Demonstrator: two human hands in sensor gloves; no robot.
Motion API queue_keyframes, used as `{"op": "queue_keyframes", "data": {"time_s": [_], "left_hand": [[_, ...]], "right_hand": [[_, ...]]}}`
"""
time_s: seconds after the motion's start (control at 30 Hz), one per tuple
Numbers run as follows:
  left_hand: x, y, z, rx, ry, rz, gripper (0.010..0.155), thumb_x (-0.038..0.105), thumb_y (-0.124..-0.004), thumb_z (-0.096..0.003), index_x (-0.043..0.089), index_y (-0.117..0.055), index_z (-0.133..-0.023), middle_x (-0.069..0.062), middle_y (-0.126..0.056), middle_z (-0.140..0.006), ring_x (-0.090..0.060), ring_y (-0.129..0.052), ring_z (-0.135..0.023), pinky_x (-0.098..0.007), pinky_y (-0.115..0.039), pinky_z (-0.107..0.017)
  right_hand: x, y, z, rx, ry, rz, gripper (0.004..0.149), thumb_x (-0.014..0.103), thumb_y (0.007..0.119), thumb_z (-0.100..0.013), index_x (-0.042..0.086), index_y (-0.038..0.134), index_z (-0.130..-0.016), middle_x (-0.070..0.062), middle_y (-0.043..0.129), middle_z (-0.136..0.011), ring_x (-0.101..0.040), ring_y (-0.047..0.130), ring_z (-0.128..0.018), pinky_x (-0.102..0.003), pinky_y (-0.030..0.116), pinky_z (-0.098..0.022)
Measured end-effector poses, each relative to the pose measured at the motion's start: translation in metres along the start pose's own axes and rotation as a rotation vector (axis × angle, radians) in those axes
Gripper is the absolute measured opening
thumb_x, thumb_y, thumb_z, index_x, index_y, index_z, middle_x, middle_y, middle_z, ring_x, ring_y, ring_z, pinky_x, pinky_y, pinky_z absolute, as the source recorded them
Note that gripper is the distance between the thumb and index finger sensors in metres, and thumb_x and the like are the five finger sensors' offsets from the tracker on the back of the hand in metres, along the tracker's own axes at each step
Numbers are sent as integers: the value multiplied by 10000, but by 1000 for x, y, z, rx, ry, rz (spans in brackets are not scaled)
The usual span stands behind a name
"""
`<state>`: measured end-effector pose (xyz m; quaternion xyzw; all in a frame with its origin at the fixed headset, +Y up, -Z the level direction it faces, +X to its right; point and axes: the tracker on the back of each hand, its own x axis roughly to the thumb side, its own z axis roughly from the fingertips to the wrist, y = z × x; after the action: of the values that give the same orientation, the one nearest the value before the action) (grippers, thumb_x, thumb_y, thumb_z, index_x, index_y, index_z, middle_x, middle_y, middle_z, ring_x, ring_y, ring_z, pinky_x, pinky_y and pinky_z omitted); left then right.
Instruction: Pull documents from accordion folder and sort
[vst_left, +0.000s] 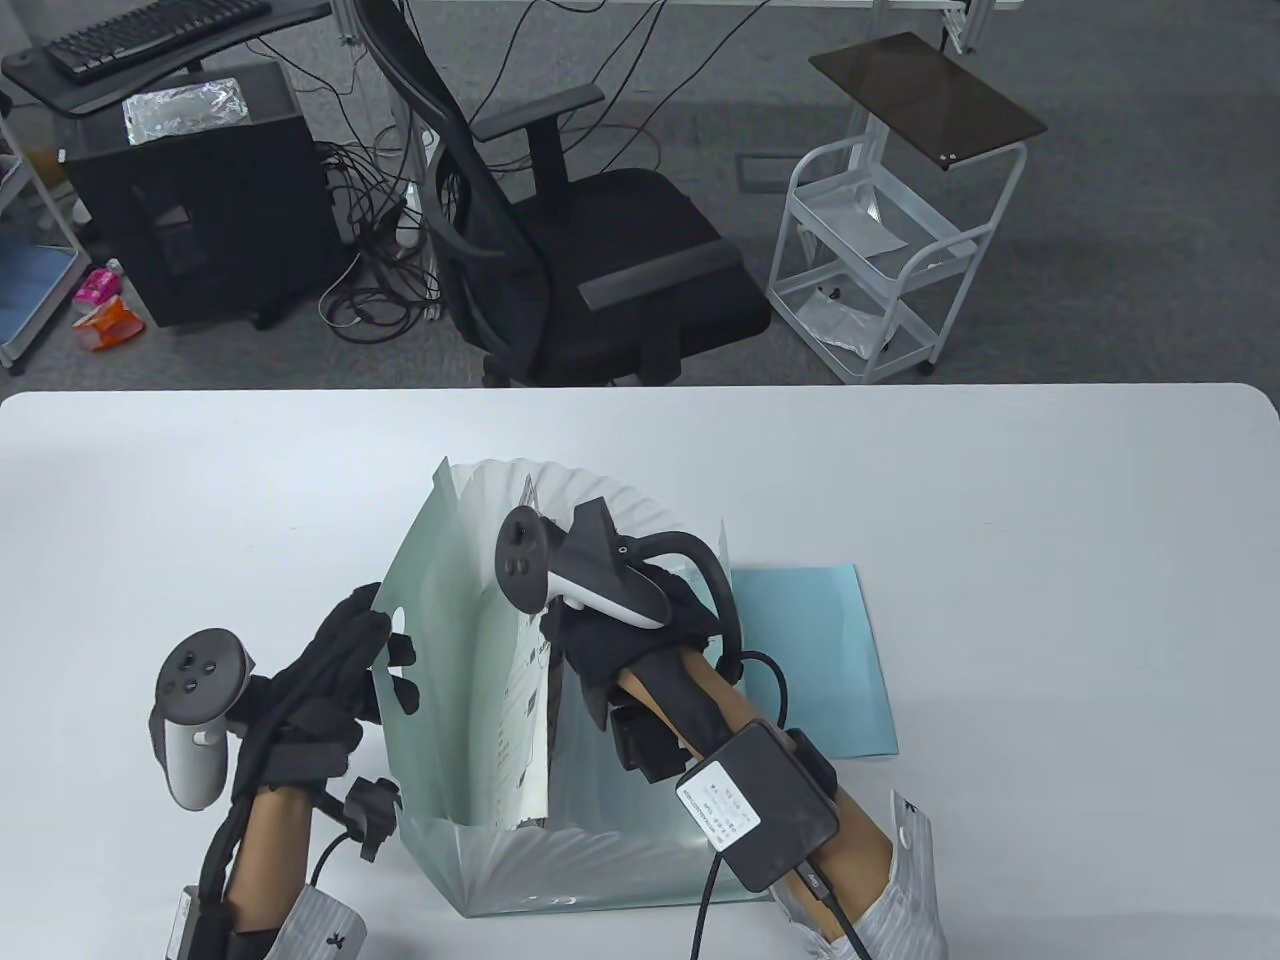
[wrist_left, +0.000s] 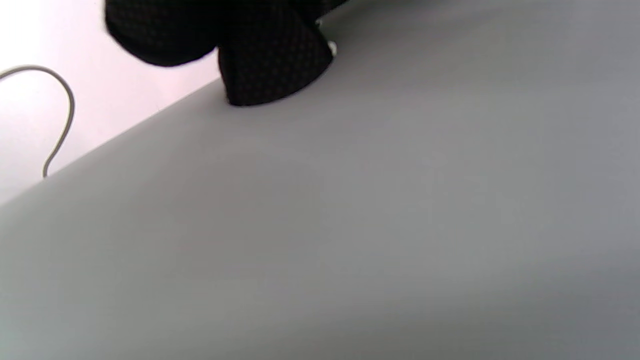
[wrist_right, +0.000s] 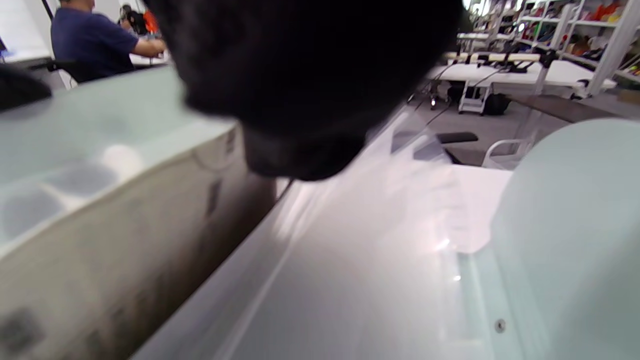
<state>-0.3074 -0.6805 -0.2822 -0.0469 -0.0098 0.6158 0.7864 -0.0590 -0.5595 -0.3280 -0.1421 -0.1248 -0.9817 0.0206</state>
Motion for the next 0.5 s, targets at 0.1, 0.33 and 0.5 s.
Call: {"op": "queue_keyframes", "data": {"time_s": [0.1,0.33,0.5], "left_hand": [[0,0,0,-1,-1,0,692,526,-523,-682,46,-415,-1168,-233,-748,-944,-185,-984,-519,-464,-799,-443],[0,0,-1,-1,-1,2,692,526,-523,-681,47,-416,-1168,-231,-748,-944,-184,-984,-519,-463,-800,-443],[0,-1,-1,-2,-1,3,693,526,-524,-681,45,-415,-1168,-233,-748,-944,-185,-984,-519,-464,-800,-443]], "right_hand": [[9,7,-6,65,-15,28,410,401,729,-428,89,871,-653,24,1006,-290,-34,947,-2,-149,843,28],[20,15,-17,124,-7,37,410,409,730,-432,89,871,-646,26,1004,-289,-32,944,-2,-149,841,25],[15,15,-19,147,-12,4,393,398,746,-426,88,881,-628,36,1003,-277,-23,942,6,-144,841,32]]}}
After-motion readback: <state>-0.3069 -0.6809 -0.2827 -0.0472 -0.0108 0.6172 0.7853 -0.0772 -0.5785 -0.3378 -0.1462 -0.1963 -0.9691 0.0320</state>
